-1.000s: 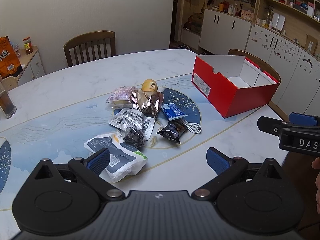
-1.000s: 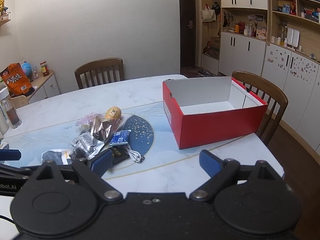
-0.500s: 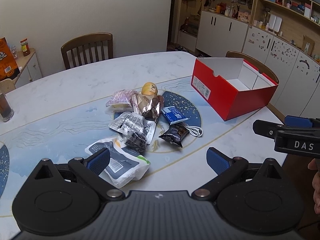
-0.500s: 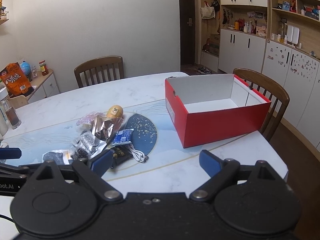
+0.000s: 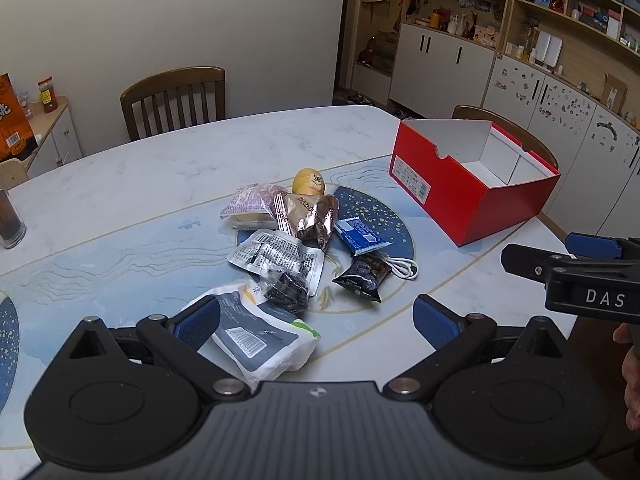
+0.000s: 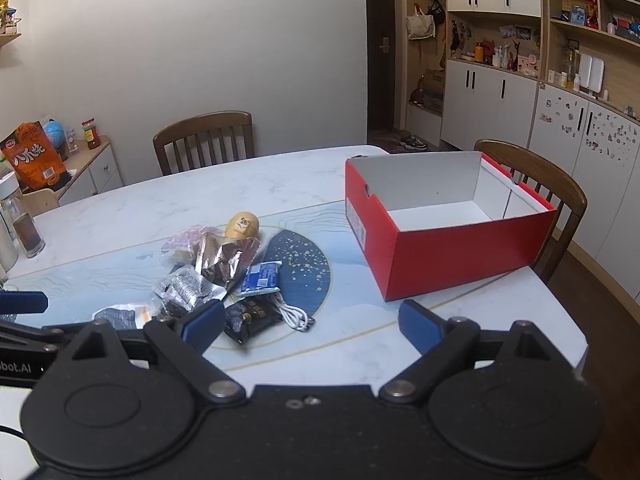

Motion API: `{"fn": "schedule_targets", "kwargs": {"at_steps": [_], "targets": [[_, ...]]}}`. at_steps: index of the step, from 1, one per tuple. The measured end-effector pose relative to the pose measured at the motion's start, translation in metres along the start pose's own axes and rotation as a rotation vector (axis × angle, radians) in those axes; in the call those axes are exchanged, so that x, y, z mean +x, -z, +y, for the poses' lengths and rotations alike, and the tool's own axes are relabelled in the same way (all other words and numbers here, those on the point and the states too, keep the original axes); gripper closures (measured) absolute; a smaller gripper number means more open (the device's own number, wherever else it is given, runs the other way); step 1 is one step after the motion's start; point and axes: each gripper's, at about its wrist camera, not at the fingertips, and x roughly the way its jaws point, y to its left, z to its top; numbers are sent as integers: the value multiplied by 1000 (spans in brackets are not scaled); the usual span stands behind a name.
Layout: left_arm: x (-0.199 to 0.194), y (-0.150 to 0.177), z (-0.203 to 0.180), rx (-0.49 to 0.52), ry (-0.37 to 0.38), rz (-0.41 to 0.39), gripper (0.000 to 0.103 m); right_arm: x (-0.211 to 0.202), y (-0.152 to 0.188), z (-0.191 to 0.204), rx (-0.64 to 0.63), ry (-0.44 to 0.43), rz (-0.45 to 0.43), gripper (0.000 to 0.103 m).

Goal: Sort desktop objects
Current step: 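Move both tools toward the pile of snack packets, then grasp the black candy packet with the right tool while the left tool grasps the white-and-blue bag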

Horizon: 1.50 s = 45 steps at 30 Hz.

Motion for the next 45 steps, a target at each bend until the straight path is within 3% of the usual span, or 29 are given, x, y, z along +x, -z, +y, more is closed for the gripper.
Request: {"fn": "schedule_targets", "kwargs": {"at_steps": [18,26,45], "targets": [[10,0,26,15,30,7,0,18,0,21,-25,-17,28,9],[20,12,36,37,-11,-3,0,41,4,21,-37,-38,64,10],[75,27,40,-43,-90,84,0,122,6,26,-144,-137,155,14]]}}
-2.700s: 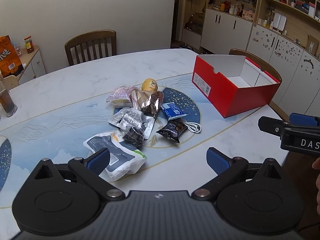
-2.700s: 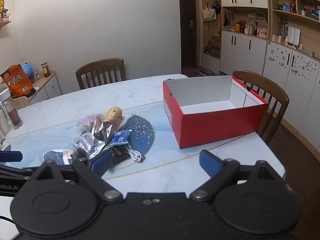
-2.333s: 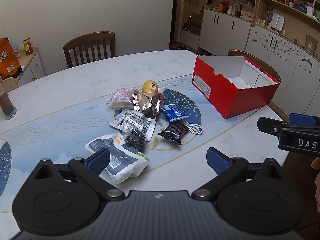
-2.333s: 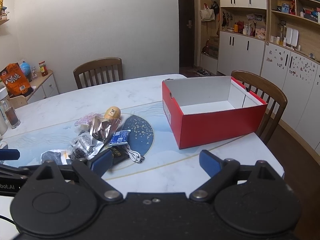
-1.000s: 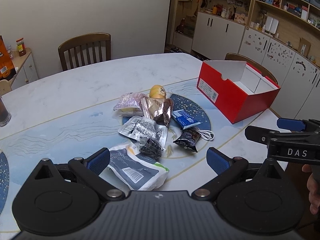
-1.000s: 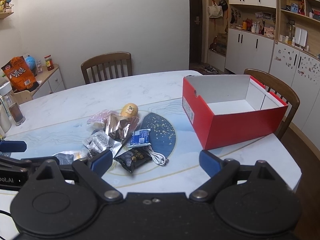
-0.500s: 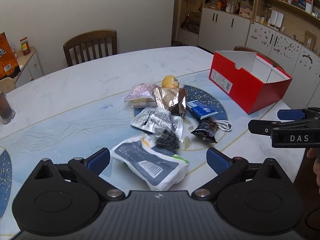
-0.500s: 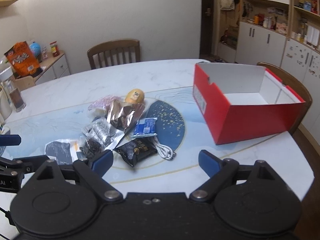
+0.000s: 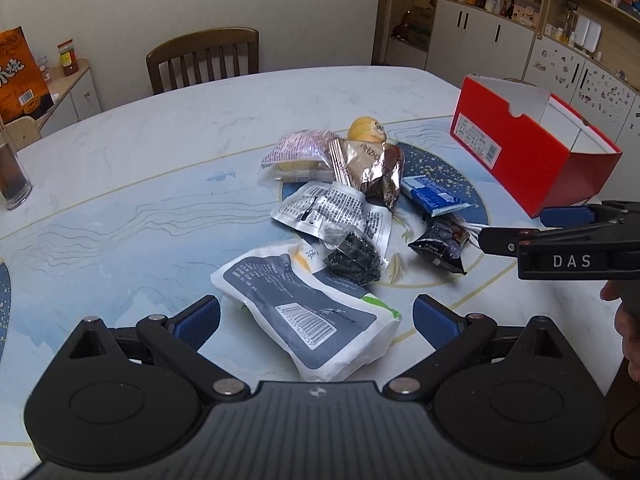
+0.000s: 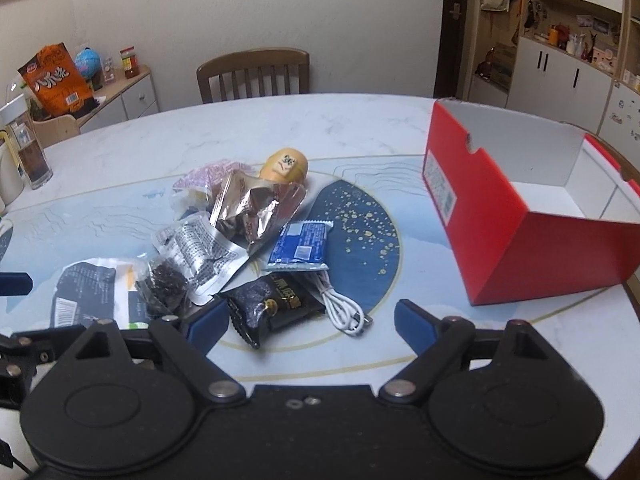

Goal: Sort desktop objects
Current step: 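Grasp the black candy packet with the right tool while the left tool grasps the white-and-blue bag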

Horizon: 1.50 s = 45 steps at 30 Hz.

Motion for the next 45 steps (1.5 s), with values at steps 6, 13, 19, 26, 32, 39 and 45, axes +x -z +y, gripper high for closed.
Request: {"fn": "schedule_targets", "kwargs": {"at_steps": [6,13,19,26,32,39,45], "targets": [[14,5,-4,14,-18,29,0,17,-3,7,-11,-21,27,15],[26,7,-4,34,-21,43,0,37,-8,18,-48,-23,49,18],[35,7,-6,60,-17,38,0,52,-8,25,-61,-20,81,20],[42,6,-4,67,-6,46,0,65,-9,33,-85,-23,106,22],[46,7,0,60,10,52,1,68,-10,33,-86,-28,111,22],[47,8,-1,52,35,63,13,66,-10,32,-83,-36,109,26],[44,6,1,26,45,65,31,62,-12,29,-73,-51,104,35]]}}
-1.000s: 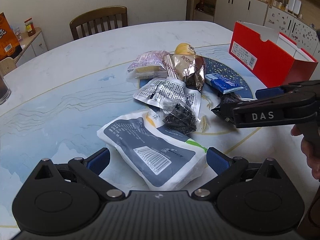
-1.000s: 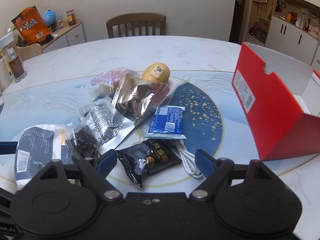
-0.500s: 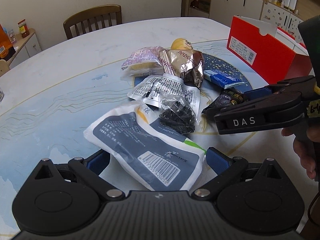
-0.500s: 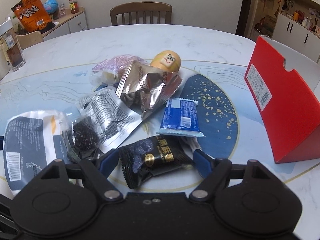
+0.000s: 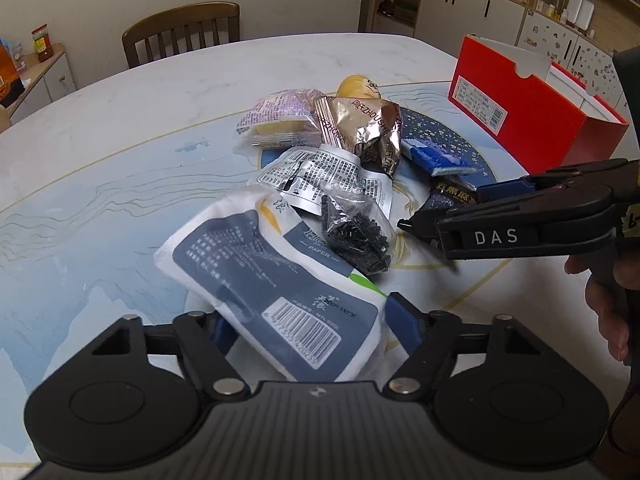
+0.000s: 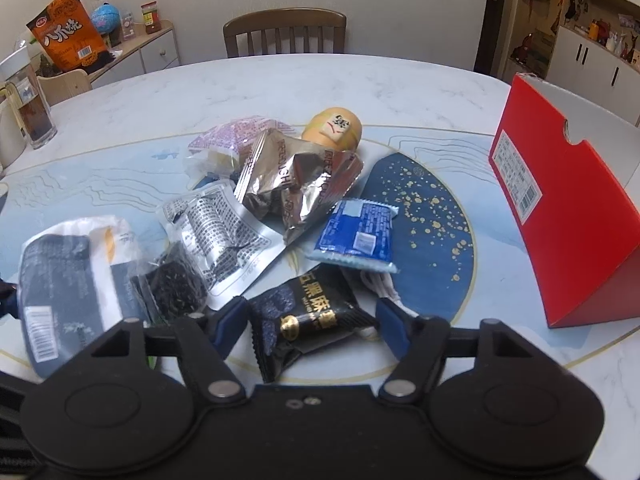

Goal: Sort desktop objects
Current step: 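Grasp the black candy packet with the right tool while the left tool grasps the white-and-blue bag, then carry the black packet and white-and-blue bag into the red shoebox with both tools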

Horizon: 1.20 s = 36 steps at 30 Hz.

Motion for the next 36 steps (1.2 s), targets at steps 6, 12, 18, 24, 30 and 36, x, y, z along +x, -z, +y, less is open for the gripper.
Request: {"fn": "schedule_targets", "kwargs": {"at_steps": [6,12,18,24,30,36], "targets": [[-6,-1,2,-40,20,-6,54,-9,3,-2,5,-8,-9,46],[-16,0,5,-81,45,-16,70,-17,8,-6,10,-6,-3,49],[-29,1,7,-111,67,-34,84,-31,12,-13,34,-5,-20,50],[-42,3,8,-141,101,-40,89,-50,18,-21,67,-8,-36,50],[-63,1,12,-181,125,-68,90,-72,19,-28,100,-15,-66,50],[-85,-9,13,-205,163,-115,90,-95,18,-37,134,-15,-101,50]]}}
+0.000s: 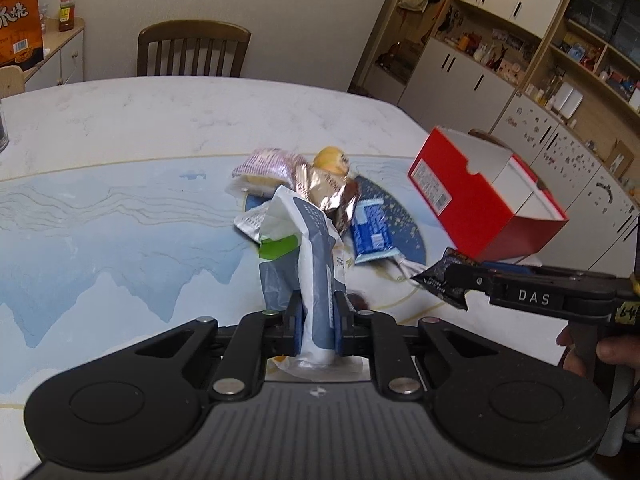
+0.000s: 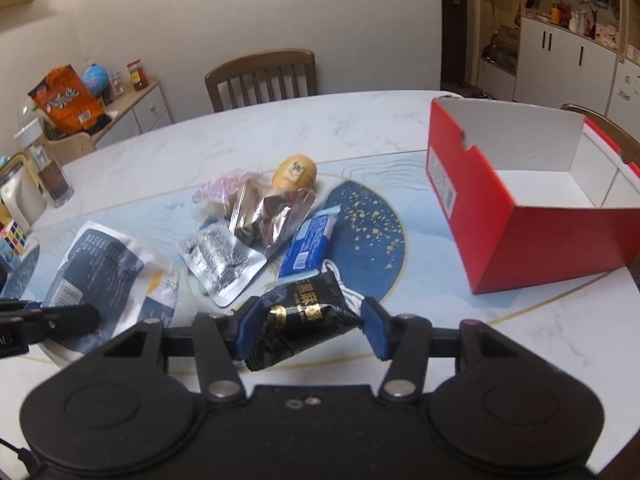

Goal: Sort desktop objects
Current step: 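Carry the black packet and white-and-blue bag into the red shoebox with both tools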

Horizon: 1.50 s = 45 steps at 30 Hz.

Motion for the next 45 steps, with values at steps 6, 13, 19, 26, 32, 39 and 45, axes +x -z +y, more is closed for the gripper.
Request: {"fn": "schedule_targets", "kwargs": {"at_steps": [6,13,19,26,32,39,45], "targets": [[-7,-13,-17,25,45,-24,90,-17,-5,-6,13,8,-14,50],[-5,-26,-41,71,84,-34,90,-38,-15,-22,28,9,-55,50],[6,-38,-69,118,119,-33,90,-51,-30,-46,39,24,-82,50],[30,-61,-113,182,149,-36,90,-54,-51,-87,60,46,-103,50],[62,-81,-153,220,173,-29,90,-47,-72,-124,68,61,-110,50],[96,-100,-194,252,190,-18,90,-32,-91,-167,66,76,-97,50],[121,-115,-225,275,200,-11,90,-22,-102,-200,58,91,-87,50]]}}
